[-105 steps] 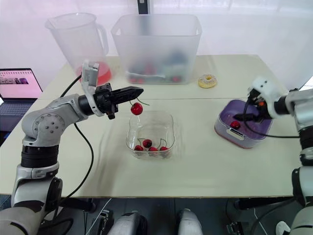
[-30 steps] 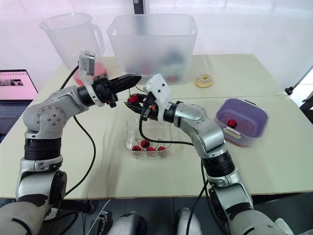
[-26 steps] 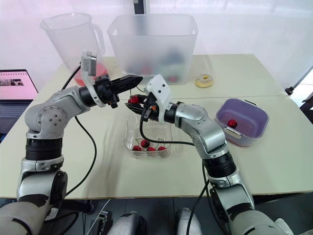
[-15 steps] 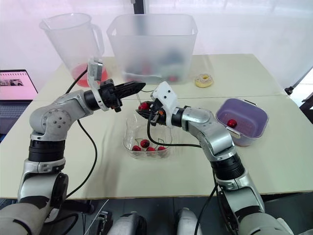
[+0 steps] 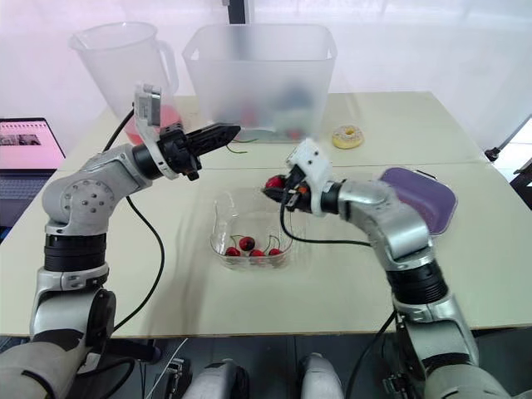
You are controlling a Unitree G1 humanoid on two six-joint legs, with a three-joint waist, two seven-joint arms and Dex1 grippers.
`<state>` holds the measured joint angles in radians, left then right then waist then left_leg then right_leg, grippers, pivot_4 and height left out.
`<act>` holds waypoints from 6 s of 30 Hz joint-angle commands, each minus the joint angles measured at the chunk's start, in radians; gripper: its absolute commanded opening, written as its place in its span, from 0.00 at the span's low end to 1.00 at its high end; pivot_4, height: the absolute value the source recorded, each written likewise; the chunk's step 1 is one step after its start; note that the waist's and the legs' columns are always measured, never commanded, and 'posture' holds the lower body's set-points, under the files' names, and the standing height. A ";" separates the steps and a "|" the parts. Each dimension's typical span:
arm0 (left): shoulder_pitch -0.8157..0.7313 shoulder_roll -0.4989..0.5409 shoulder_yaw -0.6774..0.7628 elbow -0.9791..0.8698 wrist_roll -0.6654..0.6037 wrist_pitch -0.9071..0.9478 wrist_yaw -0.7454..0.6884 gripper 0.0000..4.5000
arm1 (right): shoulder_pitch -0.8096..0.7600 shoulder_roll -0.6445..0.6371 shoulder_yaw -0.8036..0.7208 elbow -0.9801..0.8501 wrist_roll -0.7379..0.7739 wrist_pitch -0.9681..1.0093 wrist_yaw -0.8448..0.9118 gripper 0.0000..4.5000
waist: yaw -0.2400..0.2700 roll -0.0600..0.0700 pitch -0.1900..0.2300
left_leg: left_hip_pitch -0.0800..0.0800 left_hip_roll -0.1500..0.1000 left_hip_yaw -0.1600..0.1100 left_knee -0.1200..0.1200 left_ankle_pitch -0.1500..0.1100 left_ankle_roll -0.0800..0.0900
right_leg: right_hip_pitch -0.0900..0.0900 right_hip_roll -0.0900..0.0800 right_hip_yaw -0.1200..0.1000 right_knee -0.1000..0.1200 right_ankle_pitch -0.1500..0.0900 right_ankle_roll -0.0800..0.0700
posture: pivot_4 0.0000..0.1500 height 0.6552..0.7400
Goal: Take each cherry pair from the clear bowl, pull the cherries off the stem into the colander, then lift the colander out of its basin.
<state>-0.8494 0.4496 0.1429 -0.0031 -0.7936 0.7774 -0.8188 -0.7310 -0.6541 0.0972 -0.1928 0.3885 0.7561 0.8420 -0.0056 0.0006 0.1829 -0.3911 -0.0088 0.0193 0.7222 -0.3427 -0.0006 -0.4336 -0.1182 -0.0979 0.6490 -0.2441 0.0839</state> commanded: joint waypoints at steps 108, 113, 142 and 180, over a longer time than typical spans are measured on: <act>0.843 0.372 0.384 -0.463 -0.186 -0.039 -0.019 1.00 | -0.325 0.306 0.516 0.567 -0.449 -0.156 0.396 0.46 | -0.012 0.000 0.000 | 0.000 0.001 0.001 -0.003 0.000 -0.002 | -0.004 0.000 0.002 0.001 0.000 -0.001 | 1.00 0.39; 0.833 0.364 0.374 -0.467 -0.183 -0.037 -0.011 1.00 | -0.332 0.309 0.514 0.571 -0.468 -0.165 0.392 0.36 | -0.013 0.000 0.000 | 0.000 0.001 0.001 -0.003 0.000 -0.002 | -0.004 0.000 0.002 0.001 0.000 -0.001 | 1.00 0.39; 0.385 0.254 0.351 -0.207 -0.556 0.125 0.237 1.00 | -0.309 0.064 0.094 0.172 -0.351 -0.517 0.287 0.36 | -0.007 -0.001 0.000 | 0.000 0.001 0.001 -0.002 0.001 -0.002 | -0.003 -0.001 0.002 0.001 0.000 0.000 | 1.00 0.39; -0.106 -0.143 0.111 -0.054 -0.362 0.087 0.468 0.62 | -0.136 0.086 0.001 0.013 -0.529 -0.884 -0.159 0.35 | -0.003 -0.001 0.000 | 0.001 0.001 0.002 -0.001 0.001 -0.002 | -0.001 0.000 0.001 0.001 0.000 0.000 | 1.00 0.39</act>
<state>-0.9440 0.3039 0.2357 -0.0208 -1.1509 0.8806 -0.3478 -0.8508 -0.5699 0.1120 -0.1541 -0.1525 -0.1261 0.7003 -0.0085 -0.0009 0.1831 -0.3897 -0.0082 0.0212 0.7211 -0.3420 -0.0023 -0.4344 -0.1185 -0.0965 0.6497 -0.2438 0.0836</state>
